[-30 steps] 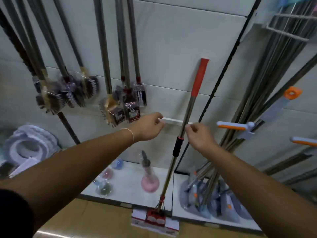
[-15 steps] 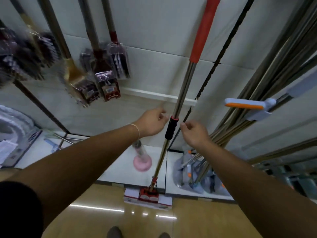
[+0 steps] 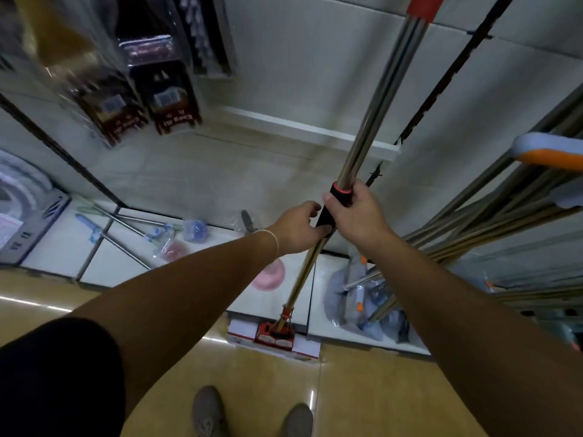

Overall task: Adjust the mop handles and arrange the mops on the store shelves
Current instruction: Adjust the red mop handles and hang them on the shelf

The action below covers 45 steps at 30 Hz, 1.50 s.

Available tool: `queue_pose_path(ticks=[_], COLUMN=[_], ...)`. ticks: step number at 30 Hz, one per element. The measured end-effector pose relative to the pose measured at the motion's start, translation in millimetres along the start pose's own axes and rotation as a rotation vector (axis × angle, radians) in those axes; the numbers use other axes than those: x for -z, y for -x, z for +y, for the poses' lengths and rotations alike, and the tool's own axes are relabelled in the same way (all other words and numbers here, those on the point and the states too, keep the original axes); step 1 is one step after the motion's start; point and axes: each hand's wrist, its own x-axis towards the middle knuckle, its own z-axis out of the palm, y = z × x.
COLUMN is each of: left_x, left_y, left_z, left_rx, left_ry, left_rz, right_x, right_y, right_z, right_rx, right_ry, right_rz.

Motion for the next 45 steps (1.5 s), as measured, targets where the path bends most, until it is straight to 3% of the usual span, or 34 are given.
queue_pose_path(ticks=[6, 26, 45], left_x=[-15.6, -35.8, -47.4], left_y=[-7.6, 22.4, 164.0], left_z=[11.1, 3.5, -11.1], left_rx=[-0.084, -0.116, -0.183], left_ry=[0.144, 0.08, 0.07], left_rz=[0.072, 0.105, -0.024], right_x=[-10.2, -4.1, -10.7], right_y=[8.7, 42.0, 214.8], right_z=[9.2, 7.8, -26.2], right_rx=[0.055, 0.07, 0.052], right_ry=[-0.061, 0.047, 0.089], right_rz=[0.01, -0.019, 0.061])
